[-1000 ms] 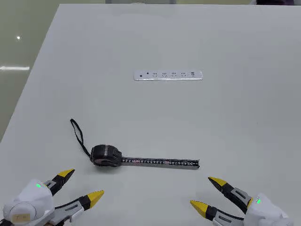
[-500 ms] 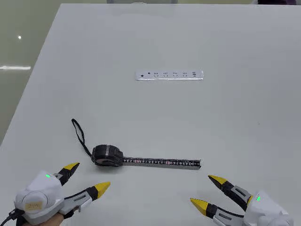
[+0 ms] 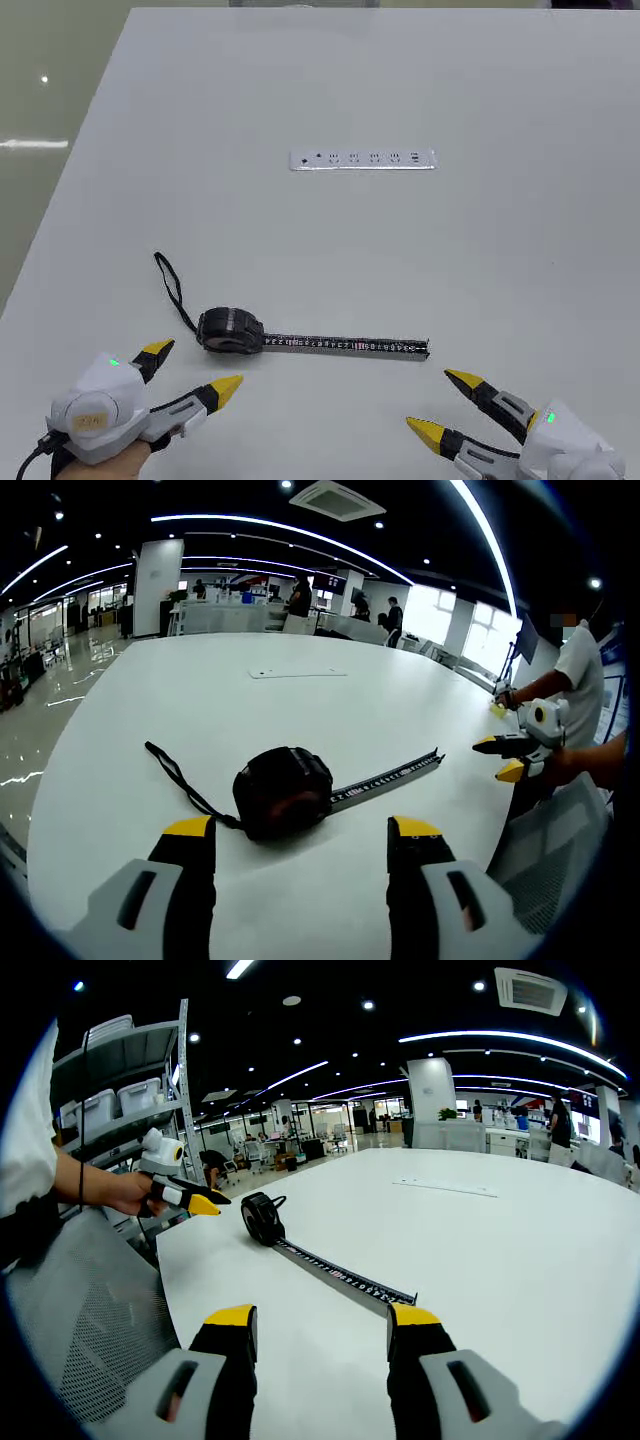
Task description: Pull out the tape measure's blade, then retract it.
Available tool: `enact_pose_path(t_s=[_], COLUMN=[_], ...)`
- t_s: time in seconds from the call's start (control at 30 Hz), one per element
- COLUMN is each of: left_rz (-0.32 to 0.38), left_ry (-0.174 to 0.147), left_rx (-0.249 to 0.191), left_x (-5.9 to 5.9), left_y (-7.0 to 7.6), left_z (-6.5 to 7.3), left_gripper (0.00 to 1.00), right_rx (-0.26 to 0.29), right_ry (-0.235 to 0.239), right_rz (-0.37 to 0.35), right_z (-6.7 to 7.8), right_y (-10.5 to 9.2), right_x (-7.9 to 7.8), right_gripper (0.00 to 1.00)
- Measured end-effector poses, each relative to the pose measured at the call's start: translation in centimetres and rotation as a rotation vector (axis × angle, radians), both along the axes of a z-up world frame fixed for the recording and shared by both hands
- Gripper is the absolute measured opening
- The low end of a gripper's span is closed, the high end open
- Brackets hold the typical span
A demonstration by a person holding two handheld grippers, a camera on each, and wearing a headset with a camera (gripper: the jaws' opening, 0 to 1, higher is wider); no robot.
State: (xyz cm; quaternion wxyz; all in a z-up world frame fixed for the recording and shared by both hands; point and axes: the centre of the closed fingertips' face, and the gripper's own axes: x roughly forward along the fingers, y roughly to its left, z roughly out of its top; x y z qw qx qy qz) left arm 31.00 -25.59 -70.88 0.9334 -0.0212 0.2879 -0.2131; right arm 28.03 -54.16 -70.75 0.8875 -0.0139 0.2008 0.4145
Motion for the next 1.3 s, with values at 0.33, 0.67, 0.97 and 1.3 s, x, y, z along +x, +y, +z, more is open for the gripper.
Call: enact_pose_path(t_s=[0.33,0.67,0.97,1.3], left_rz=[0.024,0.047,0.076,0.111], left_ry=[0.011,0.031,0.04,0.046], left_rx=[0.006,-0.012,-0.021,-0.035], left_x=[0.5,1.3,1.7,2.4], left_y=[-0.5,-1.2,-1.4,-1.7], left_z=[-0.2,-1.1,-1.6,-1.6], left_gripper=[0.7,0.73,0.73,0.75], right_rx=[0.001,-0.001,0.002,-0.004], right_ry=[-0.006,-0.007,-0.005,0.008], right_rz=[0.007,0.006,-0.001,0.004], right_z=[0.2,0.2,0.1,-0.7], right_y=[0.0,-0.2,-0.5,-0.8], right_x=[0.2,0.2,0.2,0.2], right_gripper=[0.52,0.52,0.51,0.52])
